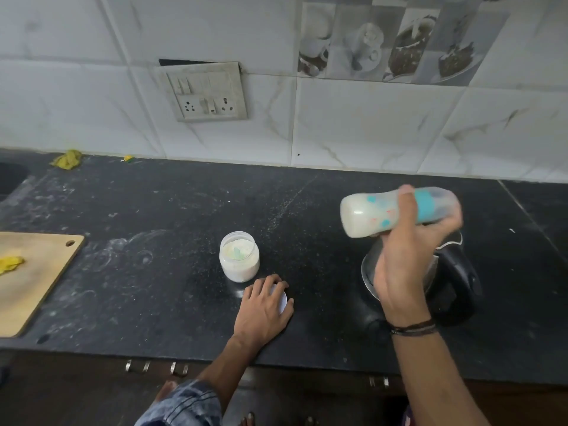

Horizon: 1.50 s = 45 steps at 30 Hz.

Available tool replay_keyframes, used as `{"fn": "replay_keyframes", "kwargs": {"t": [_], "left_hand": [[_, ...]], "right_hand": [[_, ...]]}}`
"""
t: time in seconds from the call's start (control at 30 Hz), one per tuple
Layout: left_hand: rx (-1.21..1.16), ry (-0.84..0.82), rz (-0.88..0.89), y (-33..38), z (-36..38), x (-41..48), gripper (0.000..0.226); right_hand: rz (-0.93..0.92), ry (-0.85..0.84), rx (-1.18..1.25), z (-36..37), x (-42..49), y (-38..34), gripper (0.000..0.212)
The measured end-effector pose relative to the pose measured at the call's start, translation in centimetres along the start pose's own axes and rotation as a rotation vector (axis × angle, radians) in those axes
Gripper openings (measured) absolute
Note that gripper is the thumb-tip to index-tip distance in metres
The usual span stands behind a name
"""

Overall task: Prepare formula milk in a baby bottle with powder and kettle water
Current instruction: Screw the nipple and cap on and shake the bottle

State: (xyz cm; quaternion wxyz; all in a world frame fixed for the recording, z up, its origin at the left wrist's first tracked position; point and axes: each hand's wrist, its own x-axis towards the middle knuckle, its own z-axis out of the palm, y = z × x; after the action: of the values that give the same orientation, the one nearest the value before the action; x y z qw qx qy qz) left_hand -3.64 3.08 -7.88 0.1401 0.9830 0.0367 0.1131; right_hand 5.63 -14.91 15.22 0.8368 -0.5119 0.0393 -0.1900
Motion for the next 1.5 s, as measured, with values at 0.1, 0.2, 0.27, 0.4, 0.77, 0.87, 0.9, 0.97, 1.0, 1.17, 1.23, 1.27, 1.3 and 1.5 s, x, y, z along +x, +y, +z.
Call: {"fn": "replay_keyframes", "kwargs": {"t": [0.1, 0.2, 0.27, 0.4, 0.77, 0.87, 0.9, 0.97, 1.0, 1.17, 1.23, 1.27, 1.3, 1.5], "left_hand": [[-0.016, -0.001, -0.004, -0.1, 0.0, -0.1, 0.04], [-0.019, 0.004, -0.001, 0.1, -0.1, 0.1, 0.04], [-0.016, -0.007, -0.004, 0.1, -0.1, 0.0, 0.04], [-0.02, -0.005, -0.004, 0.0, -0.1, -0.1, 0.041], [-0.005, 0.003, 0.005, 0.0, 0.0, 0.0, 0.042], [-0.006, 0.01, 0.01, -0.2, 0.1, -0.1, 0.044], [-0.01, 0.013, 0.009, -0.2, 0.1, 0.0, 0.045], [-0.012, 0.016, 0.008, -0.1, 0.3, 0.1, 0.045], [-0.01, 0.014, 0.009, -0.1, 0.3, 0.1, 0.045], [-0.009, 0.024, 0.012, -0.3, 0.4, -0.1, 0.043], [-0.01, 0.02, 0.01, -0.2, 0.5, 0.1, 0.044], [-0.008, 0.014, 0.011, -0.2, 0.5, 0.1, 0.044], [-0.005, 0.01, 0.012, -0.2, 0.5, 0.1, 0.044], [-0.009, 0.051, 0.021, -0.3, 0.8, 0.1, 0.039]], "right_hand": [[0.033, -0.11, -0.097, -0.1, -0.6, 0.4, 0.065], [0.016, 0.052, 0.06, -0.2, -0.2, 0.1, 0.069], [0.072, -0.003, 0.002, 0.1, -0.1, 0.1, 0.065], [0.034, -0.076, -0.067, -0.6, -0.8, 0.4, 0.066], [0.03, 0.085, 0.057, -0.5, -0.4, -0.6, 0.059], [0.053, -0.064, -0.105, -0.4, -0.7, -0.2, 0.056], [0.036, -0.048, -0.093, -0.5, -0.8, -0.3, 0.059], [-0.014, 0.056, 0.011, -0.5, -0.5, -0.5, 0.065], [-0.021, 0.087, 0.043, -0.5, -0.3, -0.5, 0.065], [0.037, -0.088, -0.101, -0.2, -0.7, -0.1, 0.062], [-0.024, -0.004, 0.002, -0.4, -0.6, -0.3, 0.067], [-0.037, 0.028, 0.039, -0.4, -0.4, -0.4, 0.067], [-0.027, 0.032, 0.051, -0.1, -0.3, -0.7, 0.066], [-0.049, -0.003, 0.011, 0.2, -0.1, -1.4, 0.055]]}}
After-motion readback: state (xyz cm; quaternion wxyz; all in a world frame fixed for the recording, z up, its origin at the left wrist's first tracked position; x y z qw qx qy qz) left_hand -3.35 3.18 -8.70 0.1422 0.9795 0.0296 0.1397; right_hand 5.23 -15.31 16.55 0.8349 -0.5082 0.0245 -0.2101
